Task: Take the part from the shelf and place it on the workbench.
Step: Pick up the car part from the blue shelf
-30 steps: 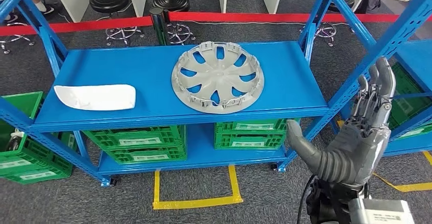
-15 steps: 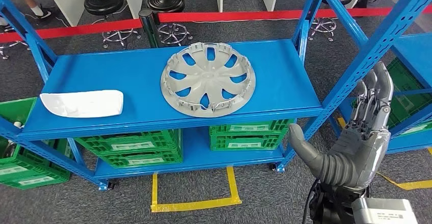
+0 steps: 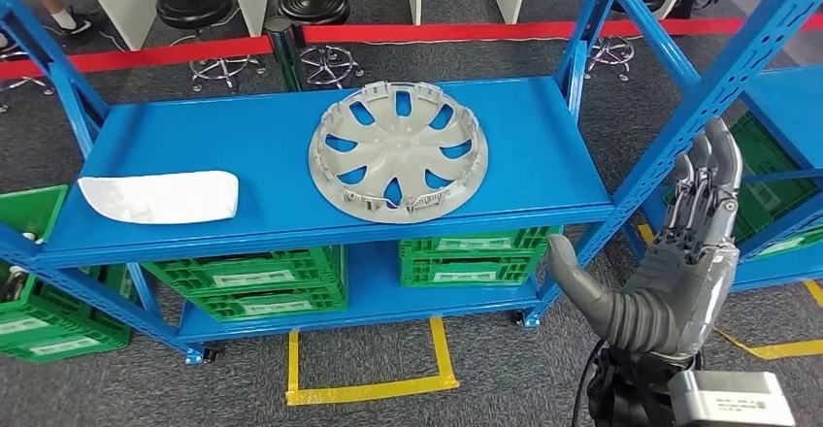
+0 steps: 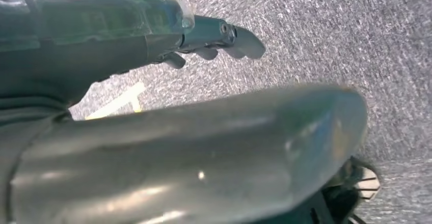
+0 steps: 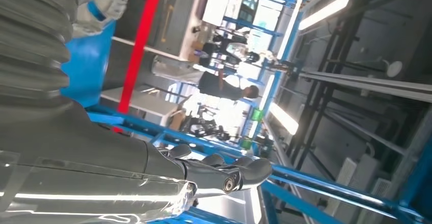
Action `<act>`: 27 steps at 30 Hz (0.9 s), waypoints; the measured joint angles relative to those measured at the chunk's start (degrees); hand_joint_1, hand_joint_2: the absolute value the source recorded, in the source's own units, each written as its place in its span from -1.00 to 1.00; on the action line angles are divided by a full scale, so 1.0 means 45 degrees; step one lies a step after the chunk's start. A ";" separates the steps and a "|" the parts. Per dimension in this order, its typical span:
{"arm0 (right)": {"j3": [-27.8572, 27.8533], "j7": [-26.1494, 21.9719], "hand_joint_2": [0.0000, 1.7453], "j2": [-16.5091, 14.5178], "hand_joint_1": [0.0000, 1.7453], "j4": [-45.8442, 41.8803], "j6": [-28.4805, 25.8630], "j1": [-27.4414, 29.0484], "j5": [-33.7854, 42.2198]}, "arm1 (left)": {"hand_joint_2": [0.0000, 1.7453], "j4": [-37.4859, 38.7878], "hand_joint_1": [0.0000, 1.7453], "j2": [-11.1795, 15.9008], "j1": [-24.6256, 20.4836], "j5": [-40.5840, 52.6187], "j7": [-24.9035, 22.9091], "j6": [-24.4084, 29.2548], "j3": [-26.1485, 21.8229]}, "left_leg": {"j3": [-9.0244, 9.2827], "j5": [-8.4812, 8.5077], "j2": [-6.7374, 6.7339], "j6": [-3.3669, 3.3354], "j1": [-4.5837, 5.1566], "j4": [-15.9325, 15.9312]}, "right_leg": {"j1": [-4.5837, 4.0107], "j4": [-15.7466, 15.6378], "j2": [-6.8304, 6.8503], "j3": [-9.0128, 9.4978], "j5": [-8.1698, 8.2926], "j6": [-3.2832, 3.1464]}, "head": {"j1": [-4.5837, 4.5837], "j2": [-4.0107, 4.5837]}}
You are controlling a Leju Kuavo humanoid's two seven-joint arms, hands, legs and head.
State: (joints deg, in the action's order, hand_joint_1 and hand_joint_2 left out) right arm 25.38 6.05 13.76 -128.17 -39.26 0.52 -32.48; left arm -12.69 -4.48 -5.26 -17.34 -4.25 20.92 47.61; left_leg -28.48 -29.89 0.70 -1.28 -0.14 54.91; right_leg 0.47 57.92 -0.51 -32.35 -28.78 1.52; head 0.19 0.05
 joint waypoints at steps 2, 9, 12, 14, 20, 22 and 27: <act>-0.0001 0.0023 1.00 0.0032 -1.00 -0.0027 0.0000 0.0056 0.0005 | -1.00 0.0002 -1.00 -0.0002 0.0003 -0.0145 0.0062 0.0008 -0.0001 | 0.0141 0.0030 -0.0018 -0.0031 -0.0057 -0.0134 | 0.0040 0.1399 0.0013 -0.0649 -0.0691 0.0131 | 0.0125 0.0002; -0.0004 0.0044 1.00 0.0055 -1.00 -0.0022 0.0000 0.0176 0.0019 | -1.00 0.0029 -1.00 -0.0002 0.0006 -0.0152 0.0108 0.0011 -0.0001 | 0.0573 -0.0427 0.0076 0.0310 -0.0153 -0.0045 | 0.0304 0.0539 0.0023 -0.0459 0.0437 0.0436 | 0.0317 0.0002; -0.0014 0.0067 1.00 0.0056 -1.00 -0.0027 0.0000 0.0217 0.0026 | -1.00 0.0035 -1.00 0.0015 -0.0013 -0.0147 0.0110 0.0013 0.0001 | 0.0589 -0.0621 0.0112 0.0539 -0.0121 0.0008 | 0.0235 -0.0164 0.0015 -0.0091 0.0325 0.0078 | 0.0296 0.0001; -0.0039 0.0074 1.00 0.0055 -1.00 -0.0035 0.0000 0.0241 0.0029 | -1.00 0.0040 -1.00 0.0024 -0.0012 -0.0143 0.0107 0.0009 0.0002 | 0.0619 -0.0776 0.0059 0.0659 -0.0156 0.0100 | 0.0226 -0.0122 0.0039 -0.0051 0.0222 -0.0156 | 0.0179 0.0001; -0.0158 0.0132 1.00 0.0061 -1.00 -0.0029 0.0000 0.0329 0.0101 | -1.00 0.0044 -1.00 0.0034 -0.0006 -0.0112 0.0102 -0.0012 0.0011 | -0.1985 -0.1949 -0.0147 0.0749 -0.0183 0.4171 | 0.0131 -0.0134 0.0144 0.0261 -0.0097 -0.0488 | -0.0112 0.0001; -0.0202 0.0141 1.00 0.0061 -1.00 -0.0029 0.0000 0.0355 0.0149 | -1.00 0.0046 -1.00 0.0044 0.0008 -0.0114 0.0120 -0.0019 0.0016 | -0.2093 -0.0930 -0.0162 0.0659 -0.0175 0.3518 | 0.0104 -0.0133 0.0132 0.0508 -0.0271 -0.0455 | -0.0135 0.0002; -0.0223 0.0169 1.00 0.0086 -1.00 -0.0019 0.0000 0.0366 0.0187 | -1.00 0.0049 -1.00 0.0073 0.0000 -0.0140 0.0144 -0.0018 0.0019 | -0.1243 0.0328 -0.0275 0.0376 -0.0006 0.1080 | 0.0063 -0.0135 0.0112 0.0877 -0.0650 -0.0124 | -0.0150 0.0002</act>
State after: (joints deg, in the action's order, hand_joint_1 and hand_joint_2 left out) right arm 24.38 6.81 14.15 -128.26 -39.25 2.17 -31.64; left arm -12.47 -4.15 -5.26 -17.97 -3.60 20.84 47.70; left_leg -34.07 -28.41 -0.54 0.41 -0.17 59.77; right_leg 0.75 57.31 0.00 -28.41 -31.71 0.96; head -0.49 0.07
